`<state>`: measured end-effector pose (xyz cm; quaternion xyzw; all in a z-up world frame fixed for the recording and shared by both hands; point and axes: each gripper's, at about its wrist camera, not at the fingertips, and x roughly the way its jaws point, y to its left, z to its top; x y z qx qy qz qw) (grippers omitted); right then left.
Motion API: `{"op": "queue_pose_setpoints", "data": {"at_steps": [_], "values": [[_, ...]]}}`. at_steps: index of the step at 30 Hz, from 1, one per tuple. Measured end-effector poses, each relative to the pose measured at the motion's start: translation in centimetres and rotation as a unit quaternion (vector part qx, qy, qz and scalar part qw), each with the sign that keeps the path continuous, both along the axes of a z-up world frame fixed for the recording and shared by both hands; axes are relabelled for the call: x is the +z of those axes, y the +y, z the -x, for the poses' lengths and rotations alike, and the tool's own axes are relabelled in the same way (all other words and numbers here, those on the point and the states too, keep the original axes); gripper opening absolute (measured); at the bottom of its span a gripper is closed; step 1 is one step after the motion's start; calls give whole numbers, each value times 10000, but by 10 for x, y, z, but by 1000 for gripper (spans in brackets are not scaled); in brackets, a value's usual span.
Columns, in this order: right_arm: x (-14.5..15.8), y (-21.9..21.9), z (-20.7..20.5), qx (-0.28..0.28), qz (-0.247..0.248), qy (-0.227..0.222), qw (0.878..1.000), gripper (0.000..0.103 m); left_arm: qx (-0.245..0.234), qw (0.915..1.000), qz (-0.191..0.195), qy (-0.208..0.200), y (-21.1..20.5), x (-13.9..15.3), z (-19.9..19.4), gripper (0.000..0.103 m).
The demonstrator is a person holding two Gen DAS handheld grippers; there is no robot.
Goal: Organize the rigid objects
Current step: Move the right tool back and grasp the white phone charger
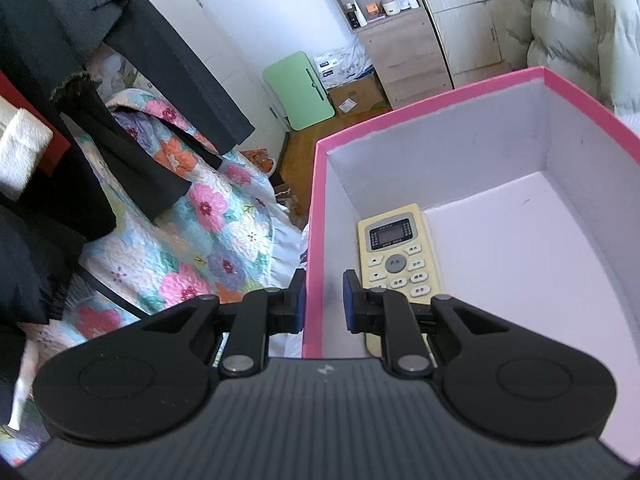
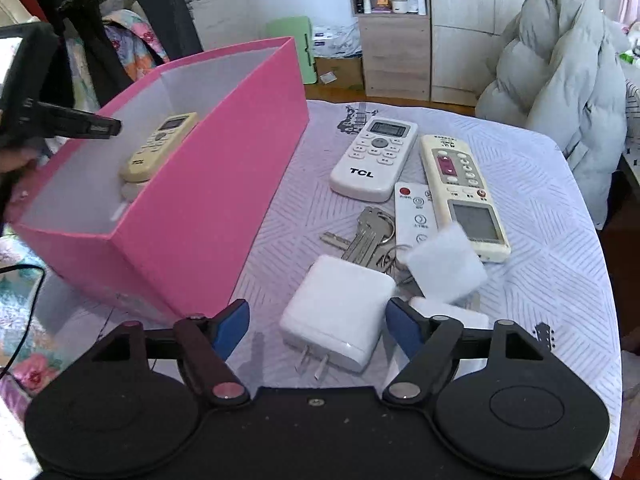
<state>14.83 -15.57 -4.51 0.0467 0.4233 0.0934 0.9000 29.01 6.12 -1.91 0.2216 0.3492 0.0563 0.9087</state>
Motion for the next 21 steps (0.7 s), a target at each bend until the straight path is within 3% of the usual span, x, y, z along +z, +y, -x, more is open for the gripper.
{"op": "queue_pose_setpoints", "data": {"at_steps": [6, 9, 18, 21], "values": [[-15, 16, -3, -116, 482, -96, 9987, 80, -68, 9998, 176, -8, 3, 1, 1, 16], [-15, 11, -1, -295, 414, -271, 9983, 61, -87, 9994, 340, -10, 8, 3, 1, 17], [-11, 3, 2, -123, -21, -285, 9995, 61, -25, 9991, 426, 10, 10, 3, 0, 17], [-15, 8, 1, -87, 42, -194, 9998, 61, 2, 9989, 459, 58, 11, 2, -2, 17]]}}
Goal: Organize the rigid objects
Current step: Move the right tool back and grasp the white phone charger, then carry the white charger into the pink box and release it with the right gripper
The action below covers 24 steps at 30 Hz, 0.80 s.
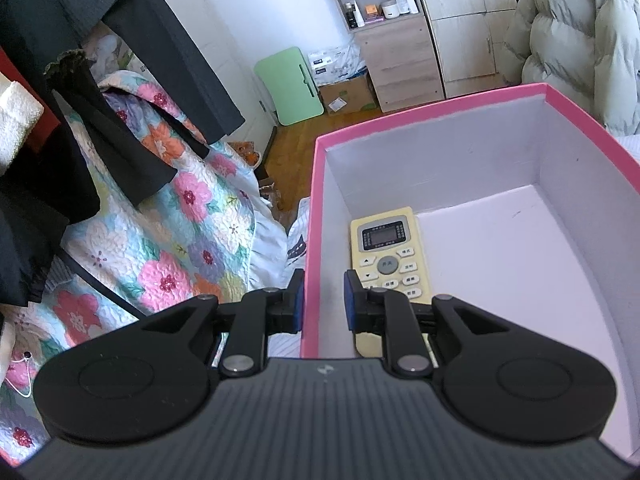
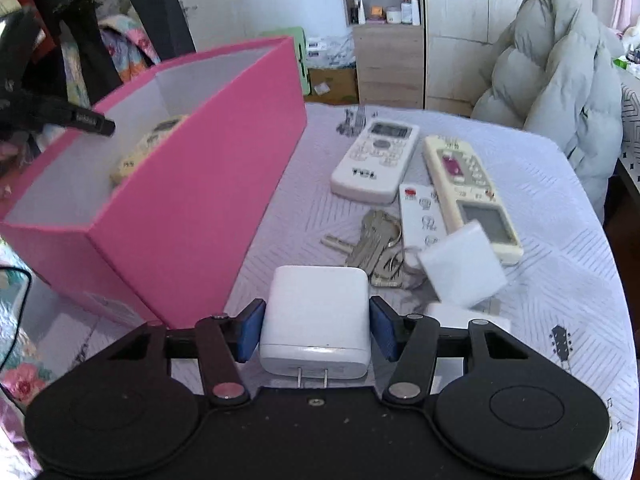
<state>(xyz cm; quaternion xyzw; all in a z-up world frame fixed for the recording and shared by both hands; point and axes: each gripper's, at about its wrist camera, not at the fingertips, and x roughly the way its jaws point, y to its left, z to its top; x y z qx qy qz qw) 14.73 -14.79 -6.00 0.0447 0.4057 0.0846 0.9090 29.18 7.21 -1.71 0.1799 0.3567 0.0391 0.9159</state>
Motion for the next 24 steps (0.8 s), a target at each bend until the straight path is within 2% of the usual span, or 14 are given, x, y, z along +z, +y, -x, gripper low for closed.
{"op": "queue_pose_setpoints", "data": {"at_steps": [6, 9, 13, 15, 18, 20, 22, 24], "values": [[-5, 5, -2, 17, 124, -47, 9999, 61, 0, 9999, 106, -27, 2, 1, 1, 17], [-2, 1, -1, -194, 79, -27, 9998, 61, 12, 9999, 100, -19, 3, 1, 2, 17], [19, -19, 5, -299, -778, -106, 9965, 61, -9, 9999, 131, -25, 3, 1, 2, 17], [39, -21, 9, -282, -875, -335, 9952, 61, -5, 9999, 138, -28, 4, 1, 2, 17], [76, -12, 16, -55, -1006, -785, 9918, 61, -5, 9998, 191, -47, 3, 1, 1, 17], [99, -2, 23, 426, -1464, -1141, 9817, 61, -2, 9997, 226, -51, 5, 1, 1, 17], [111, 11, 18, 898, -1904, -1153, 9708, 61, -6, 9997, 245, -51, 5, 1, 1, 17], [112, 29, 3, 1242, -2065, -887, 9665, 61, 4, 9997, 223, -49, 5, 1, 0, 17]]}}
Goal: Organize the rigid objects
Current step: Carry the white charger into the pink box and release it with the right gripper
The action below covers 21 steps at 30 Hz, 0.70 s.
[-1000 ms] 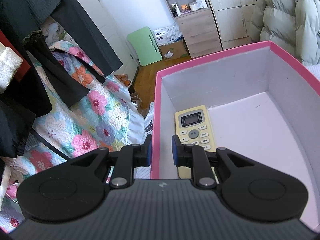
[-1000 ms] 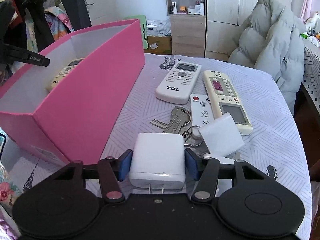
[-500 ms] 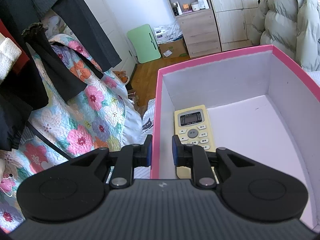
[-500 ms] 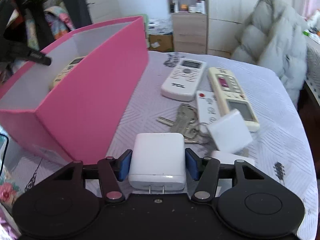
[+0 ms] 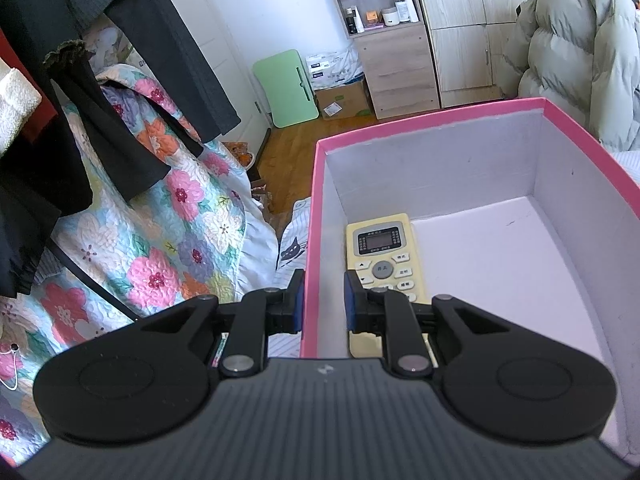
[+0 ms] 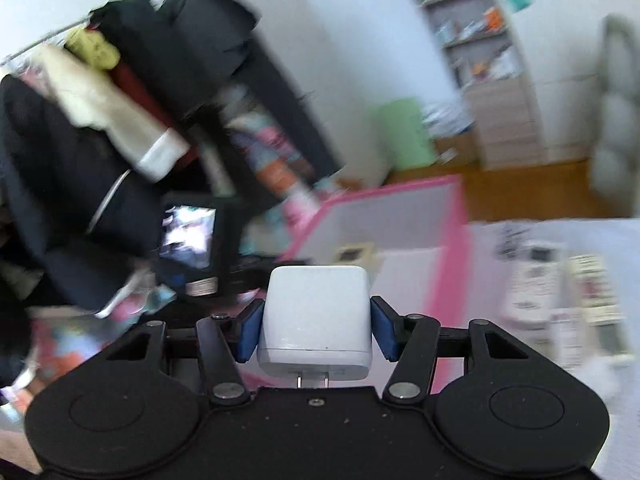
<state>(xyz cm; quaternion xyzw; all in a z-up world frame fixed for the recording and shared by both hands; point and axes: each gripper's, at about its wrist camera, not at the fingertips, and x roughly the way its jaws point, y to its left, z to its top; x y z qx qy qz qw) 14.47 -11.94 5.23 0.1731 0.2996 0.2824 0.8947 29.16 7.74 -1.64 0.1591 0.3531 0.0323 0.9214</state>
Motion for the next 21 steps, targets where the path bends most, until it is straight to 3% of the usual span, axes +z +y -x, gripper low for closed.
{"op": "queue_pose_setpoints", "data": {"at_steps": [5, 9, 11, 13, 15, 21], "values": [[-25, 49, -57, 271, 1005, 653, 9924, 61, 20, 10000, 75, -3, 1, 1, 0, 17], [-33, 81, -84, 821, 1734, 682, 9790, 61, 27, 9998, 175, -14, 2, 1, 1, 17], [-37, 89, -89, 1064, 1729, 695, 9767, 61, 32, 9999, 156, -11, 1, 1, 2, 17], [-48, 92, -103, 1057, 1661, 1119, 9740, 61, 27, 9998, 170, -14, 1, 2, 2, 17], [-55, 95, -111, 968, 1762, 1251, 9716, 61, 33, 9998, 211, -22, 2, 3, 1, 17], [-65, 104, -120, 1046, 1362, 1838, 9679, 62, 49, 9998, 194, -22, 2, 3, 0, 17]]}}
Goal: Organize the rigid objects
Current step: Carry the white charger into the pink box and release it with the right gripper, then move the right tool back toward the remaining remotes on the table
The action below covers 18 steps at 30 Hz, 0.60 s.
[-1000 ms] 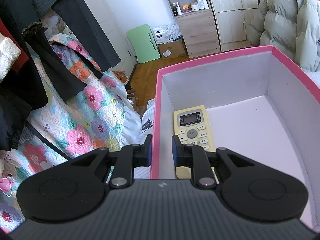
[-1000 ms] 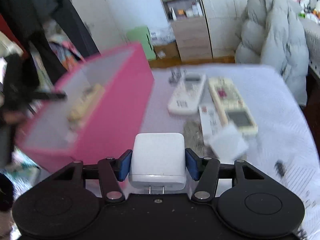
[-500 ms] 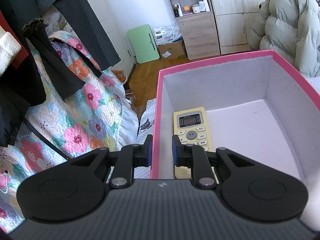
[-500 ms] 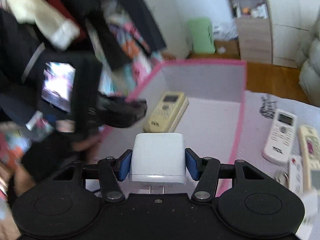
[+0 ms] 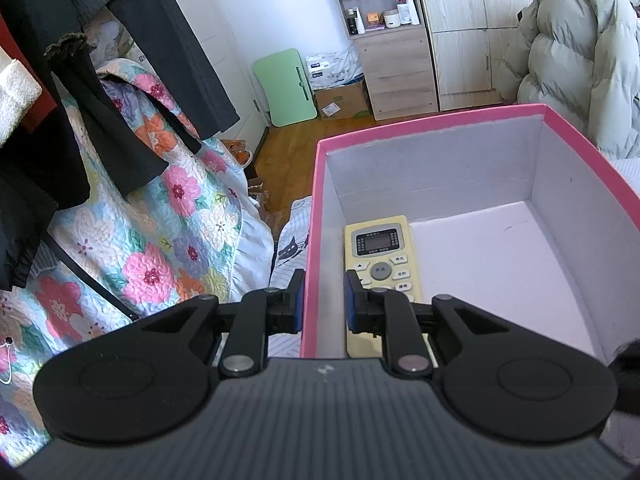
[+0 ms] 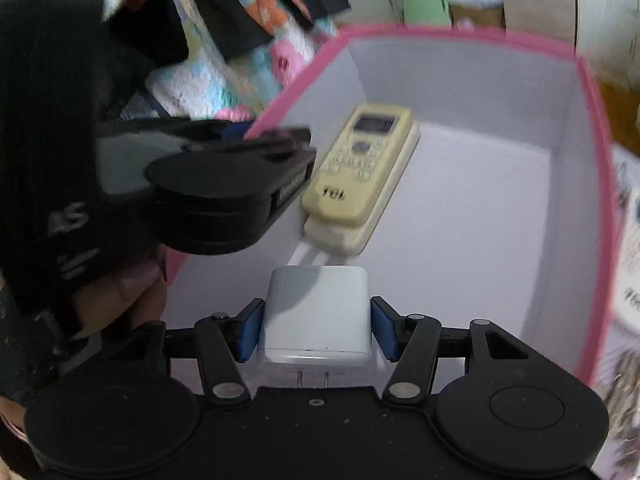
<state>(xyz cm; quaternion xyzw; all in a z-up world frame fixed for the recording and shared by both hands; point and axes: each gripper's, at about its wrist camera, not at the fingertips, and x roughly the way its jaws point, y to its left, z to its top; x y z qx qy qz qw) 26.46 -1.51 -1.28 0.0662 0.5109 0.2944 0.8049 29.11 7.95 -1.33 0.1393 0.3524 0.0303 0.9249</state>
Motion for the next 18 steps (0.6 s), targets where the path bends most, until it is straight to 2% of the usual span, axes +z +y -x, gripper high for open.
{"op": "queue_pose_setpoints", "data": {"at_steps": [3, 7, 10, 13, 16, 18], "values": [[-6, -9, -2, -199, -400, 313, 9985, 61, 0, 10000, 23, 8, 0, 0, -1, 17], [-5, -17, 2, -341, -495, 299, 9977, 61, -40, 9999, -121, 20, -5, -1, 0, 17], [6, -22, 19, -311, -213, -218, 9991, 61, -33, 9999, -116, 19, -5, -1, 1, 17], [25, -37, 38, -260, -353, -625, 9971, 60, -32, 9999, -127, 20, -5, 0, 1, 17], [52, -62, 70, -398, -181, -1292, 9906, 67, -22, 9998, -199, 25, -6, -1, 1, 17], [63, -80, 84, -525, -89, -1537, 9867, 67, -10, 9998, -206, 26, -5, -1, 2, 17]]}}
